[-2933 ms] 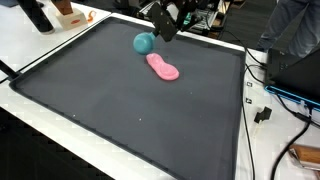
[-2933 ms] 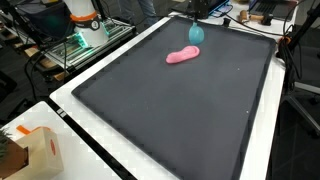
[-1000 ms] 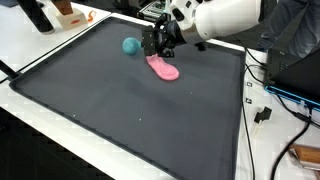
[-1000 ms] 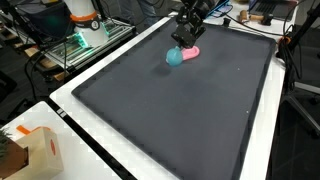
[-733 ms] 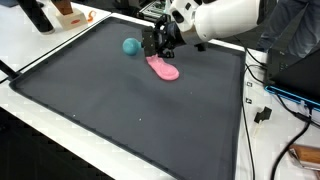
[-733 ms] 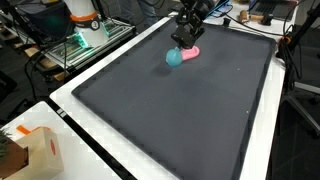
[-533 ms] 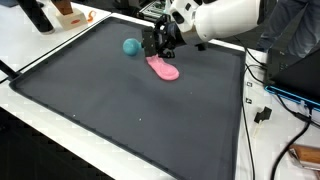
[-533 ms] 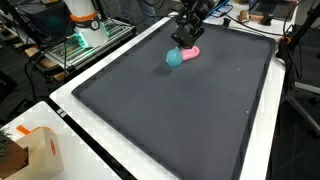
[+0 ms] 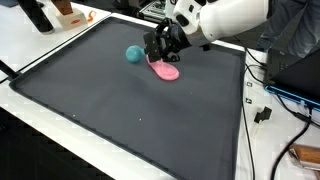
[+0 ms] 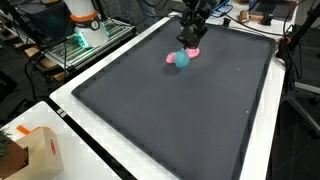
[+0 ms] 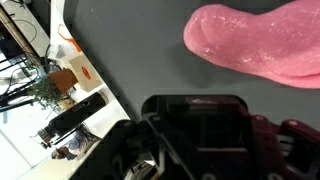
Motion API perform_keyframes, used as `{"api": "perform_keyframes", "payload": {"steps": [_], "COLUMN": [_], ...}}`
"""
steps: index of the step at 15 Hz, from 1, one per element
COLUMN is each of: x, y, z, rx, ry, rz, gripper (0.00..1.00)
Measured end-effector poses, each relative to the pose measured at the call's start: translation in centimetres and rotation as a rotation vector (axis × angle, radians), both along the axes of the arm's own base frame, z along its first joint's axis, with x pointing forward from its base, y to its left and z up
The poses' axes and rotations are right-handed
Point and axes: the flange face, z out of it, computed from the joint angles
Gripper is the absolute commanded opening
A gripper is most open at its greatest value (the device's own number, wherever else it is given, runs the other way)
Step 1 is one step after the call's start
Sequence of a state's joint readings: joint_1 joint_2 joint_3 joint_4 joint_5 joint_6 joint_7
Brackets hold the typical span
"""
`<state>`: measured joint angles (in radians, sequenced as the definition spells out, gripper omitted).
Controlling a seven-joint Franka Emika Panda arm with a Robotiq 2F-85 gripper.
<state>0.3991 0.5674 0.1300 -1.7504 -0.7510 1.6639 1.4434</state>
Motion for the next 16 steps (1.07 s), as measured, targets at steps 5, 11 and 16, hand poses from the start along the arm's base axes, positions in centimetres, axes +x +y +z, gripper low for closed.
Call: {"api": "perform_keyframes", "payload": {"steps": [5, 11, 16], "x": [0.3, 0.4, 0.8], "y": [0.8, 1.1, 1.2], "z": [0.0, 0.0, 0.2], "rx": [0.048, 0.059, 0.089], "ry": [0.007, 0.035, 0.029], "rz": [0.057, 0.094, 0.117], "gripper": [0.35, 0.35, 0.35]}}
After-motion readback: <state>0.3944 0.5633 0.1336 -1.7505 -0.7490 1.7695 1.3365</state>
